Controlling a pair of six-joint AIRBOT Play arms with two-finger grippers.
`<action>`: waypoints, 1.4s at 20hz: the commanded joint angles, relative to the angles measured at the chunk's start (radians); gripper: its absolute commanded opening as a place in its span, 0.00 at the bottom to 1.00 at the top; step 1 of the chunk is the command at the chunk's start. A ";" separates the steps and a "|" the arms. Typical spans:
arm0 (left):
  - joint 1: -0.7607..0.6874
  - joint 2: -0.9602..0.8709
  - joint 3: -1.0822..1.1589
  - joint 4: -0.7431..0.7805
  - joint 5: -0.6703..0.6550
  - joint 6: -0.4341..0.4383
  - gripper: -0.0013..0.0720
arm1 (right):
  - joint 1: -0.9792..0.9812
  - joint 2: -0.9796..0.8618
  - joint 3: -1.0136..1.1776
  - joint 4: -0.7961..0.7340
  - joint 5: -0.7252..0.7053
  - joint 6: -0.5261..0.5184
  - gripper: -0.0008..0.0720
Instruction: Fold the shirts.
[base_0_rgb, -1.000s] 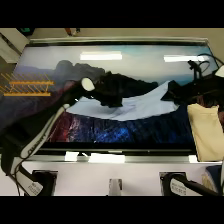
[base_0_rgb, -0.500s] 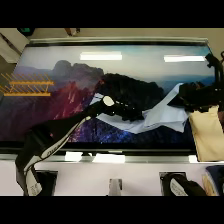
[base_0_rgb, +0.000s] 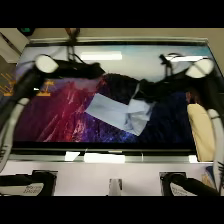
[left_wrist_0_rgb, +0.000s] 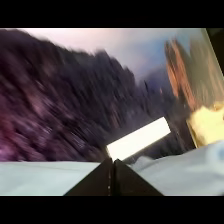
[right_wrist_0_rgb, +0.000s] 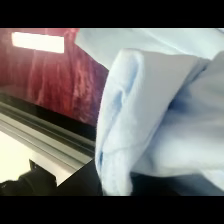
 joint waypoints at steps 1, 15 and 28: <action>0.138 0.190 0.000 0.074 -0.074 -0.009 0.06 | 0.187 -0.198 0.001 0.077 -0.306 -0.010 0.05; 0.024 0.266 -0.137 0.079 -0.131 0.013 0.06 | -0.059 -0.047 -0.031 -0.495 0.115 0.008 0.85; 0.028 0.270 -0.137 0.079 -0.168 0.010 0.06 | -0.114 -0.164 -0.474 0.074 -0.307 -0.047 0.92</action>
